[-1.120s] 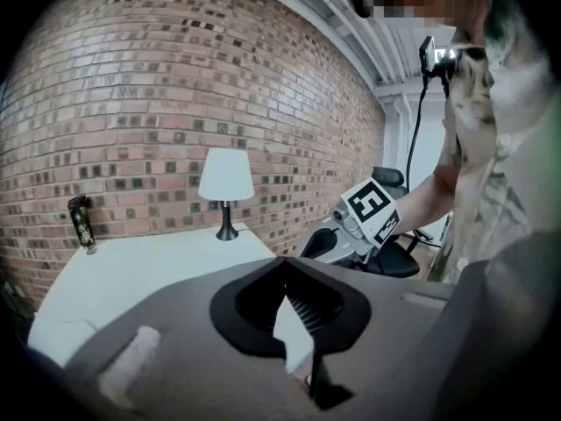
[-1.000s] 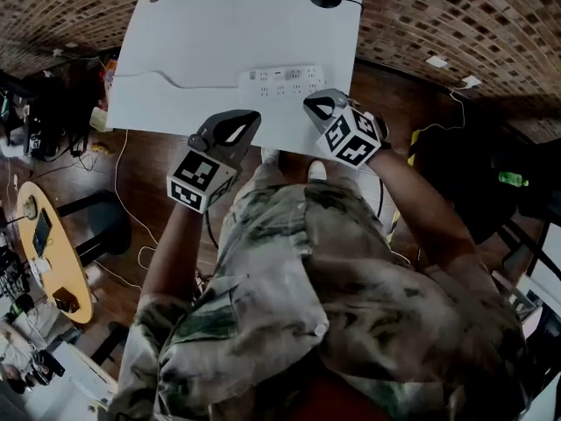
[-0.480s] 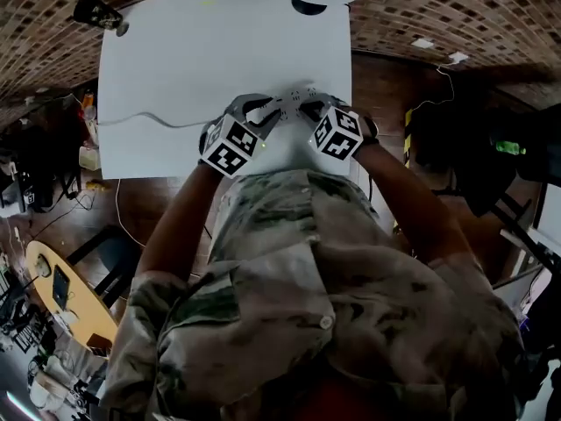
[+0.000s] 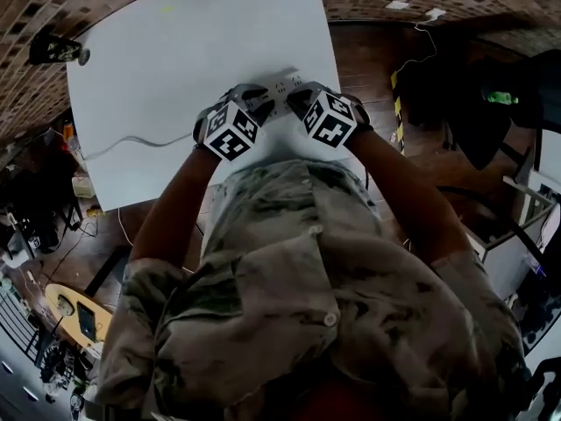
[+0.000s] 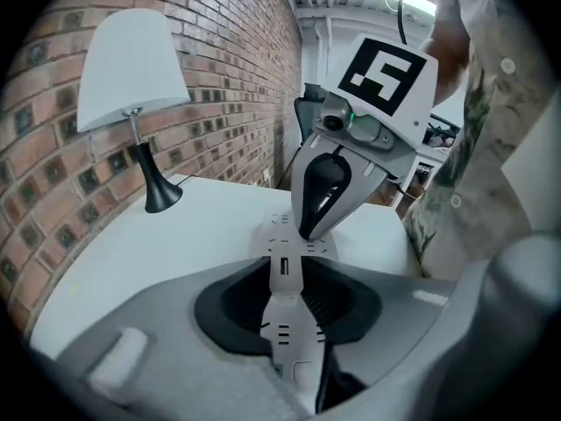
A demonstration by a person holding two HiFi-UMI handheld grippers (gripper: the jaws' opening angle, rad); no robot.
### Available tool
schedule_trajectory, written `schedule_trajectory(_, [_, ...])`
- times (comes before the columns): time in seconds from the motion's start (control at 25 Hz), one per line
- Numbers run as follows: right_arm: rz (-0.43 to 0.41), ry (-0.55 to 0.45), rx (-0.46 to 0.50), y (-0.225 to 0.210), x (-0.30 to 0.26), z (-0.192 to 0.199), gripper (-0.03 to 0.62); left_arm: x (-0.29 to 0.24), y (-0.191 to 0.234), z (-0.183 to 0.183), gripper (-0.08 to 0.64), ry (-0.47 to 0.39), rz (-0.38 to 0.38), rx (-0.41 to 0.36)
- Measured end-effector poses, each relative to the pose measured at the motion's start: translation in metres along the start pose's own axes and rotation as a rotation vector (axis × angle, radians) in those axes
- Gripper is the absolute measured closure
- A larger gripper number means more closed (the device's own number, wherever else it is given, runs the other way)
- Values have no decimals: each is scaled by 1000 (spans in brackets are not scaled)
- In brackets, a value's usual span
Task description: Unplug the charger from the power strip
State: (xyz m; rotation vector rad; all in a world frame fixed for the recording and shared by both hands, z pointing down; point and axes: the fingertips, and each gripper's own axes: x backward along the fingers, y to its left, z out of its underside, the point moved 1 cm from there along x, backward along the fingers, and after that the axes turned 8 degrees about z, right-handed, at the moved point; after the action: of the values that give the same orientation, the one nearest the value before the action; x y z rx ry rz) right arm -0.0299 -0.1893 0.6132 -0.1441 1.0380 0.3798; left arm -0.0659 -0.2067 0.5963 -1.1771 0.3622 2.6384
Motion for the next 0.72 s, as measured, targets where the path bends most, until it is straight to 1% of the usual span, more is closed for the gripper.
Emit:
schedule_trajectory(0.12, [-1, 52, -17, 2, 0, 1, 588, 0, -3, -1, 454, 6, 14, -21])
schedule_trajectory(0.24, [-5, 118, -29, 1, -2, 0, 588, 0, -1, -2, 456, 7, 17, -21])
schedule_trajectory(0.44, [-15, 205, -2, 5, -6, -1, 594, 2, -4, -3, 456, 26, 28, -21])
schedule_trajectory(0.48, [-17, 211, -3, 7, -6, 0, 594, 7, -4, -9, 456, 2, 21, -20])
schedule_trajectory(0.6, [-24, 220, 3, 4, -6, 1, 595, 46, 16, -48, 456, -117, -58, -30])
schedule_trajectory(0.64, [-32, 222, 0, 2, -6, 1, 595, 58, 23, -57, 454, -138, -65, -22])
schedule_trajectory(0.72, [-43, 228, 7, 4, -4, 2, 592, 76, 27, -58, 454, -158, -55, 4])
